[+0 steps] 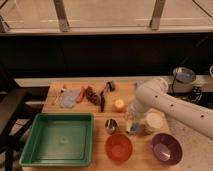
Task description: Place banana in plastic cup
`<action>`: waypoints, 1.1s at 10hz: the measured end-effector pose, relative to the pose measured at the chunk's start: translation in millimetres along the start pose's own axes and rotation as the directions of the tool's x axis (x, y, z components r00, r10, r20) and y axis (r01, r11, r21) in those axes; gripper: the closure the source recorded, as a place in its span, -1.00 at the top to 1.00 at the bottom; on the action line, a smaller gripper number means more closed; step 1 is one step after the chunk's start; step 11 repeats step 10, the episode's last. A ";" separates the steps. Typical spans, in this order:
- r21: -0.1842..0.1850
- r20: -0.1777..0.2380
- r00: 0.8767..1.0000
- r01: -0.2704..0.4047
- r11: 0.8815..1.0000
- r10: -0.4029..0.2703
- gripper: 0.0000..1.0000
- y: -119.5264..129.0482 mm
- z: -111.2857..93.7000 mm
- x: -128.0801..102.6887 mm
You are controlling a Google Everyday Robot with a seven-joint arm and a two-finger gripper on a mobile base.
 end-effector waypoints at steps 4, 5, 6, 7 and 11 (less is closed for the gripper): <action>0.020 -0.031 0.999 -0.026 0.999 0.027 0.50 4.7 9.8 14.7; 0.024 -0.056 0.998 -0.030 0.999 0.031 0.50 4.4 2.7 26.8; 0.019 -0.073 0.997 -0.026 0.999 0.028 0.50 0.1 -7.7 41.0; 0.018 -0.086 0.996 -0.024 1.000 0.026 0.50 -6.0 -17.7 54.5; 0.035 -0.093 0.995 -0.033 0.999 0.037 0.50 -18.4 -55.7 104.3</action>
